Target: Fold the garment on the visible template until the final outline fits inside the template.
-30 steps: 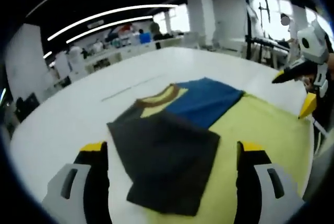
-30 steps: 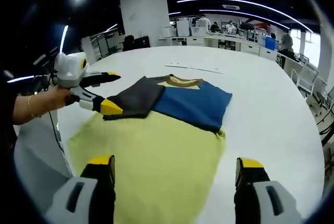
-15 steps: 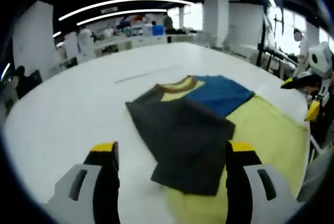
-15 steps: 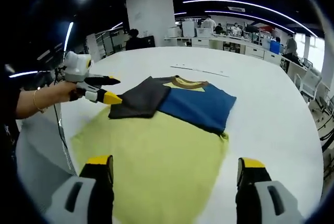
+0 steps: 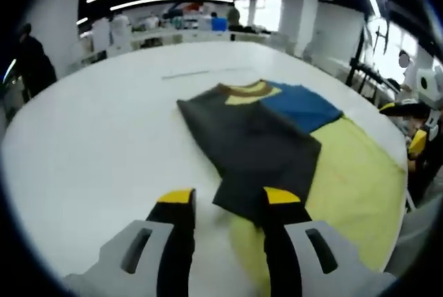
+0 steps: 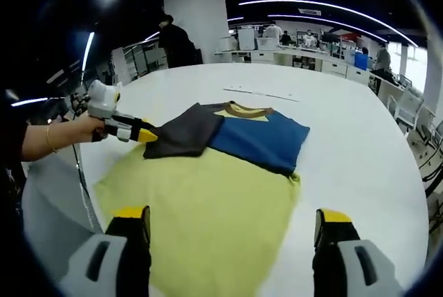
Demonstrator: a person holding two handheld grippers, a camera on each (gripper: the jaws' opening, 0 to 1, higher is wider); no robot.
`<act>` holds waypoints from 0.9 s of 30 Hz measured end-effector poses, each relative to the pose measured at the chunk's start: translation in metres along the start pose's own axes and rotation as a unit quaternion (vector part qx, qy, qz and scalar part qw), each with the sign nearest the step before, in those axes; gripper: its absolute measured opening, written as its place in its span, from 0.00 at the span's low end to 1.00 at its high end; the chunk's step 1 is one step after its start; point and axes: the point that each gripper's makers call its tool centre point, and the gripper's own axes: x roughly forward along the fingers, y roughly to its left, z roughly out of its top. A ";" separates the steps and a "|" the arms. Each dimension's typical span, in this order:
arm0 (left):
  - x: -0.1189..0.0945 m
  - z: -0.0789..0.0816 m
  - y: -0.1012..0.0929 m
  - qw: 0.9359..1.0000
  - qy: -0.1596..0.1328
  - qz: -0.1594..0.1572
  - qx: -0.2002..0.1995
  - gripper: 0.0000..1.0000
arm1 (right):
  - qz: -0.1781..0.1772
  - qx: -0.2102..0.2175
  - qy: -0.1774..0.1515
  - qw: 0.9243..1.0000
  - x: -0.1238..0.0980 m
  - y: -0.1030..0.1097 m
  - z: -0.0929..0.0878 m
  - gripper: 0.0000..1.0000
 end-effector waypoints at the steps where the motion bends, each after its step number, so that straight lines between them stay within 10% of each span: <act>1: 0.000 -0.001 0.000 1.000 0.001 -0.001 0.000 0.30 | 0.001 0.000 0.002 1.000 0.000 0.001 -0.001 1.00; 13: -0.006 0.007 -0.003 1.000 -0.020 -0.004 0.023 0.00 | 0.002 0.002 0.002 1.000 0.001 0.001 -0.001 1.00; 27: -0.018 0.038 -0.027 0.997 -0.025 -0.027 0.070 0.00 | 0.007 0.004 0.000 1.000 0.000 0.005 -0.001 1.00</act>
